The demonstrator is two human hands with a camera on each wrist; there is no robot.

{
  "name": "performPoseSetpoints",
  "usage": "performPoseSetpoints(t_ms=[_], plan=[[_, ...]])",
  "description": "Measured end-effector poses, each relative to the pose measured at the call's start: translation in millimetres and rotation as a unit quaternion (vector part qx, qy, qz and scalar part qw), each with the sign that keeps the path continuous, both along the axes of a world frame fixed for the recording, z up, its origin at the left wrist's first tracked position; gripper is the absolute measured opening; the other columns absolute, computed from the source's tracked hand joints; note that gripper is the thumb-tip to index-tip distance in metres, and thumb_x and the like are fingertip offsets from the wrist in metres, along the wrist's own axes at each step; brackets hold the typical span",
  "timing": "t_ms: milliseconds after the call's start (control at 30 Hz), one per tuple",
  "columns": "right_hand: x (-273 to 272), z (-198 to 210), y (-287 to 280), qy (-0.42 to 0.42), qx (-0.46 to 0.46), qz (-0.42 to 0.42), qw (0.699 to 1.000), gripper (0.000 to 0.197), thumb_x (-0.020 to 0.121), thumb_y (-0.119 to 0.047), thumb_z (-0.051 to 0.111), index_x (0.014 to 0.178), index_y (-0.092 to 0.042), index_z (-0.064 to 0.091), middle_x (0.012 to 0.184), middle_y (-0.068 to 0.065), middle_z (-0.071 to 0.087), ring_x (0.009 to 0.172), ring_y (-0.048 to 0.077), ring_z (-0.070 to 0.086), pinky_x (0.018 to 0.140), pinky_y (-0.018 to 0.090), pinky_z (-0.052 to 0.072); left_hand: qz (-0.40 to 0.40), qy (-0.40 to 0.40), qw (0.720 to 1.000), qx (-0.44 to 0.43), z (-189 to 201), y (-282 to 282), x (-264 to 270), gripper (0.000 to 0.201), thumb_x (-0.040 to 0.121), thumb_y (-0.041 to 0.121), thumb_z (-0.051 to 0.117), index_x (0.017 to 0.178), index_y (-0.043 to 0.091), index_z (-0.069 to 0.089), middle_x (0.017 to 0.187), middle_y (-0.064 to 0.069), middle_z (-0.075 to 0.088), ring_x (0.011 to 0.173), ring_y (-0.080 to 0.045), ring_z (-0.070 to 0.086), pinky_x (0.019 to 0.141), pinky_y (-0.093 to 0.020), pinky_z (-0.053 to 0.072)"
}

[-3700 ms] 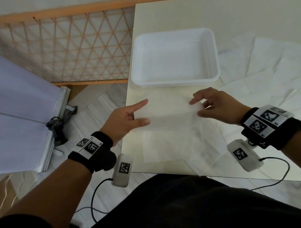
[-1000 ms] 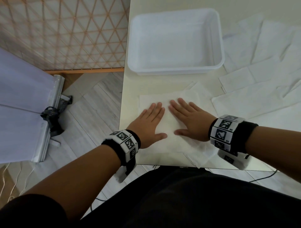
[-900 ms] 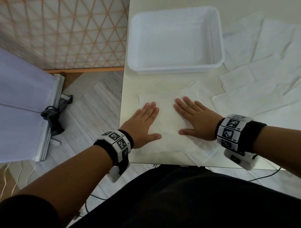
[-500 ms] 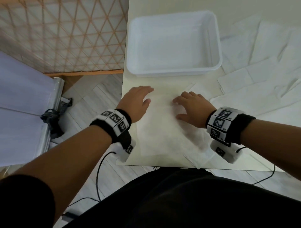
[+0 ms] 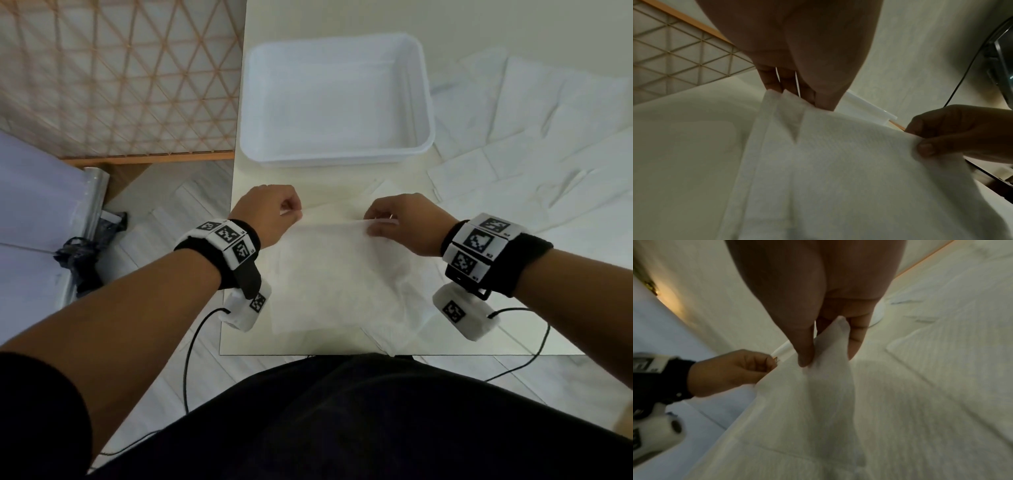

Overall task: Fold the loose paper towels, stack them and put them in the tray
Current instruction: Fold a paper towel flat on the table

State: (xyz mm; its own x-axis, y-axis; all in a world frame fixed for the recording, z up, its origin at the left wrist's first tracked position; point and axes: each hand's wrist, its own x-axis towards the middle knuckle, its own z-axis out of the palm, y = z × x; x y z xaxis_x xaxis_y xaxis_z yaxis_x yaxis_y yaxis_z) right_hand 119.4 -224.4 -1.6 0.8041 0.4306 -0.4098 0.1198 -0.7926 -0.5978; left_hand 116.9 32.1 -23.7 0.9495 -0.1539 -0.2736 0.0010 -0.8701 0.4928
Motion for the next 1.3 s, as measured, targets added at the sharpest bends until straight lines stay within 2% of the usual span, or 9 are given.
performPoseSetpoints(t_ms=[233, 467, 567, 633, 733, 867, 1067, 1200, 1300], plan=[[14, 15, -59, -0.051, -0.036, -0.082, 0.995, 0.015, 0.089, -0.025, 0.062, 0.1, -0.017, 0.069, 0.094, -0.003, 0.062, 0.084, 0.011, 0.05, 0.076, 0.021, 0.032, 0.011, -0.006, 0.999, -0.035, 5, 3, -1, 0.004, 0.089, 0.029, 0.064, 0.088, 0.026, 0.063, 0.091, 0.006, 0.066, 0.091, -0.01, 0.06, 0.076, -0.024, 0.043], [20, 2, -100, -0.047, -0.147, -0.122, 0.98, 0.012, 0.088, -0.031, 0.06, 0.094, -0.021, 0.065, 0.099, 0.002, 0.067, 0.091, 0.022, 0.059, 0.083, 0.039, 0.049, 0.006, 0.023, 0.999, -0.042, 3, 0, -6, 0.026, 0.089, 0.03, 0.065, 0.113, 0.022, 0.06, 0.102, 0.004, 0.061, 0.1, -0.012, 0.058, 0.087, -0.027, 0.045], [20, 0, -101, -0.061, -0.177, -0.137, 0.973, 0.013, 0.089, -0.033, 0.058, 0.095, -0.022, 0.063, 0.097, 0.001, 0.067, 0.089, 0.024, 0.06, 0.077, 0.037, 0.05, 0.013, 0.003, 1.0, -0.023, 3, -3, -5, 0.02, 0.089, 0.029, 0.065, 0.107, 0.021, 0.065, 0.098, 0.004, 0.061, 0.098, -0.016, 0.059, 0.087, -0.032, 0.048], [20, -3, -101, -0.064, -0.201, -0.144, 0.967, 0.016, 0.089, -0.033, 0.057, 0.099, -0.021, 0.062, 0.1, 0.003, 0.066, 0.091, 0.025, 0.058, 0.074, 0.035, 0.047, 0.017, -0.014, 1.0, -0.015, 4, -3, -4, 0.014, 0.09, 0.029, 0.063, 0.1, 0.02, 0.066, 0.099, 0.003, 0.063, 0.098, -0.016, 0.059, 0.086, -0.033, 0.048], [18, -6, -95, -0.094, -0.244, -0.113, 0.959, 0.038, 0.087, -0.034, 0.062, 0.121, -0.02, 0.055, 0.122, 0.008, 0.056, 0.114, 0.03, 0.048, 0.09, 0.043, 0.043, 0.006, -0.017, 1.0, -0.018, 6, -1, -4, 0.012, 0.089, 0.029, 0.064, 0.096, 0.021, 0.067, 0.098, 0.003, 0.065, 0.098, -0.015, 0.06, 0.088, -0.036, 0.049], [14, 0, -57, -0.158, -0.172, -0.028, 0.972, 0.053, 0.084, -0.036, 0.065, 0.131, -0.021, 0.049, 0.134, 0.008, 0.048, 0.123, 0.031, 0.04, 0.101, 0.045, 0.036, 0.002, -0.024, 0.998, -0.049, 13, 0, -5, 0.014, 0.089, 0.029, 0.065, 0.097, 0.019, 0.07, 0.099, 0.002, 0.066, 0.098, -0.013, 0.059, 0.089, -0.03, 0.046], [14, 1, 28, -0.11, -0.044, 0.121, 0.986, 0.062, 0.083, -0.039, 0.067, 0.138, -0.024, 0.041, 0.136, 0.0, 0.049, 0.121, 0.021, 0.044, 0.1, 0.037, 0.036, -0.01, -0.019, 0.995, -0.095, 26, 2, -11, 0.018, 0.088, 0.032, 0.066, 0.098, 0.019, 0.072, 0.097, 0.005, 0.067, 0.092, -0.006, 0.059, 0.085, -0.018, 0.044], [24, 1, 57, -0.107, -0.014, 0.115, 0.987, 0.032, 0.085, -0.027, 0.065, 0.116, -0.021, 0.059, 0.116, -0.001, 0.064, 0.108, 0.021, 0.056, 0.093, 0.036, 0.044, 0.029, 0.001, 0.991, -0.127, 33, 9, -17, 0.024, 0.083, 0.039, 0.071, 0.101, 0.023, 0.07, 0.093, 0.015, 0.067, 0.083, 0.011, 0.056, 0.073, 0.0, 0.038], [29, 5, 61, -0.095, 0.032, 0.076, 0.992, 0.018, 0.083, -0.022, 0.066, 0.1, -0.019, 0.063, 0.094, -0.004, 0.067, 0.094, 0.021, 0.061, 0.085, 0.034, 0.048, 0.051, 0.041, 0.991, -0.117, 30, 25, -22, 0.044, 0.072, 0.043, 0.079, 0.111, 0.03, 0.063, 0.102, 0.018, 0.064, 0.094, 0.004, 0.058, 0.085, -0.013, 0.043]])
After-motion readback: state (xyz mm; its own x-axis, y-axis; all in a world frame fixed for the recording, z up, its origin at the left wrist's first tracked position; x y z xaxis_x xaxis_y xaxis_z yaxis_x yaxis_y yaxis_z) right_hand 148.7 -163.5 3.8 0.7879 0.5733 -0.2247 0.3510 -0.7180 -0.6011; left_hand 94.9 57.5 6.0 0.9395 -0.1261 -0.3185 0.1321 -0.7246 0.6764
